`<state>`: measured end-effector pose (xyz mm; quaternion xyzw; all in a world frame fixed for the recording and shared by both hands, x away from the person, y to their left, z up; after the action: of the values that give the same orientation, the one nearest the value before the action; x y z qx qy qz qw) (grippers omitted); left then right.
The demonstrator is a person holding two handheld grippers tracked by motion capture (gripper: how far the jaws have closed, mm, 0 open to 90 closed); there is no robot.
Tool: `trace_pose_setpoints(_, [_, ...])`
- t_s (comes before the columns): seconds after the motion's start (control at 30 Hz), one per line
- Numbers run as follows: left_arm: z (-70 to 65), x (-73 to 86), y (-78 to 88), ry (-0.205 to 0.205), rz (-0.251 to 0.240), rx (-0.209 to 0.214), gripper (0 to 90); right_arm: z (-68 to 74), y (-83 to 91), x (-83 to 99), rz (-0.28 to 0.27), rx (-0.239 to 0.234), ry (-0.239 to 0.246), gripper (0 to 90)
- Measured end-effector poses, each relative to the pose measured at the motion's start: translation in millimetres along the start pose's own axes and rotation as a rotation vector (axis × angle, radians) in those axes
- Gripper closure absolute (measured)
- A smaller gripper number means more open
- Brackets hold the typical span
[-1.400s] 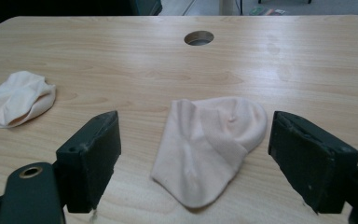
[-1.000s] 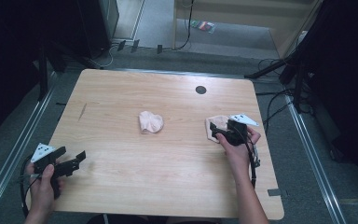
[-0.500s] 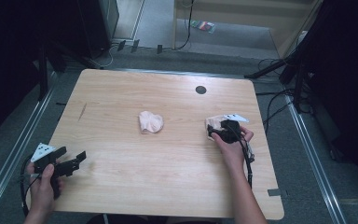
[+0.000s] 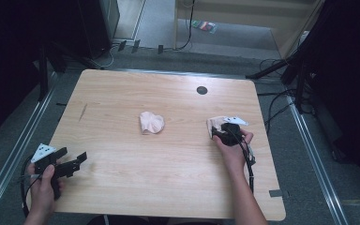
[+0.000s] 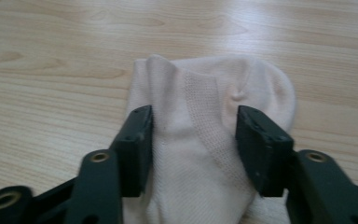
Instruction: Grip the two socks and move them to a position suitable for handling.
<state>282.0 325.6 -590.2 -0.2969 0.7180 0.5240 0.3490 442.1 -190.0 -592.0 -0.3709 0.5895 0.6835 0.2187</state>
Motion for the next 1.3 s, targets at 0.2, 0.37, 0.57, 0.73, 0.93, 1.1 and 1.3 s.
trace_pose_setpoints(0.2, [0.1, 0.0, -0.1, 0.0, -0.001, 0.001, 13.4, -8.7, 1.5, -0.2, -0.013, 0.042, -0.045, 72.9])
trace_pose_setpoints(0.37, [0.1, 0.0, -0.2, 0.001, 0.002, 0.004, 13.4, -14.4, 1.3, -1.4, -0.017, 0.028, -0.091, 79.5])
trace_pose_setpoints(0.57, [0.6, -0.1, -0.2, 0.006, 0.003, 0.006, 13.4, -18.2, 6.8, -3.2, -0.033, 0.051, -0.122, 80.5])
trace_pose_setpoints(0.73, [0.3, 0.0, -0.2, 0.004, 0.003, 0.006, 13.4, -13.9, 20.0, -11.3, -0.071, 0.04, -0.108, 80.5])
trace_pose_setpoints(0.93, [0.1, -0.1, 0.1, 0.003, -0.003, 0.0, 13.4, -1.7, 48.7, -21.8, -0.13, -0.004, -0.104, 80.5])
trace_pose_setpoints(1.1, [-1.2, -0.4, 1.3, -0.014, -0.013, -0.016, 13.4, 10.7, 78.2, -28.3, -0.178, -0.063, -0.098, 80.5])
trace_pose_setpoints(1.3, [-8.4, -9.2, 5.3, -0.017, -0.036, -0.039, 13.3, 26.2, 99.4, -27.1, -0.2, -0.112, -0.08, 80.5])
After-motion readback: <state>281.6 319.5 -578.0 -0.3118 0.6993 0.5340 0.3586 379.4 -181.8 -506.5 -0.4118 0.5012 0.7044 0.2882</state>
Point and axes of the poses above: each handheld gripper's, and its own axes: y roughly backward along the jaws, x roughly out of its underside, z roughly to its left, the point moved 7 cm from there along -y, roughly forward along the jaws, and after that the axes turned 1 degree about z, right-handed, at the moved point
